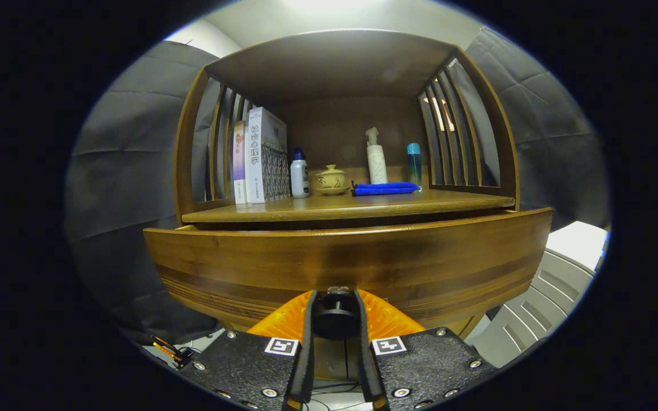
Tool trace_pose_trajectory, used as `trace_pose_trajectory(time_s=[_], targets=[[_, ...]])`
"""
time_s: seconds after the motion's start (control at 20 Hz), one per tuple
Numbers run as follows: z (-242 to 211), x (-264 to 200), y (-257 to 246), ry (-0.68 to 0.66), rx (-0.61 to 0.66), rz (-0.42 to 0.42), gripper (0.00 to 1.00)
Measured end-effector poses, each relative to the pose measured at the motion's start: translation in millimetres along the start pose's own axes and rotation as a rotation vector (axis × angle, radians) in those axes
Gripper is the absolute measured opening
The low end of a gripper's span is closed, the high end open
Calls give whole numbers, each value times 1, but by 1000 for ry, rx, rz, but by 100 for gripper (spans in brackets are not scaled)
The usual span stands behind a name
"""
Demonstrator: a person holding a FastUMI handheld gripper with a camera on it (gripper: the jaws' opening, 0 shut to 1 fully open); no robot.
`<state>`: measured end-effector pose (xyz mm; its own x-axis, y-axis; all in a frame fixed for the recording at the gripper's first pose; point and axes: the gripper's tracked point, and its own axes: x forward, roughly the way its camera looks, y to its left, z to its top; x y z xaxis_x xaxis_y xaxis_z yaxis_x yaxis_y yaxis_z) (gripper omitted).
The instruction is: Pull open the drawer, take out the items inside it, and place them on the countertop above the cabinet.
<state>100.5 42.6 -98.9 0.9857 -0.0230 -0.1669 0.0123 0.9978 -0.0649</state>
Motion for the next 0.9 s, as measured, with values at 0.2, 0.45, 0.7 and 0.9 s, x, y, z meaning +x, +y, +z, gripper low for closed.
trace_pose_trajectory(time_s=[0.2, 0.45, 0.7, 0.9], targets=[[-2, -18, 1, -6, -21, -6, 33], [-7, -40, 2, -10, -18, 6, 33], [-17, -57, 4, 0, -26, 14, 33], [-20, -72, 6, -11, -39, 22, 33]])
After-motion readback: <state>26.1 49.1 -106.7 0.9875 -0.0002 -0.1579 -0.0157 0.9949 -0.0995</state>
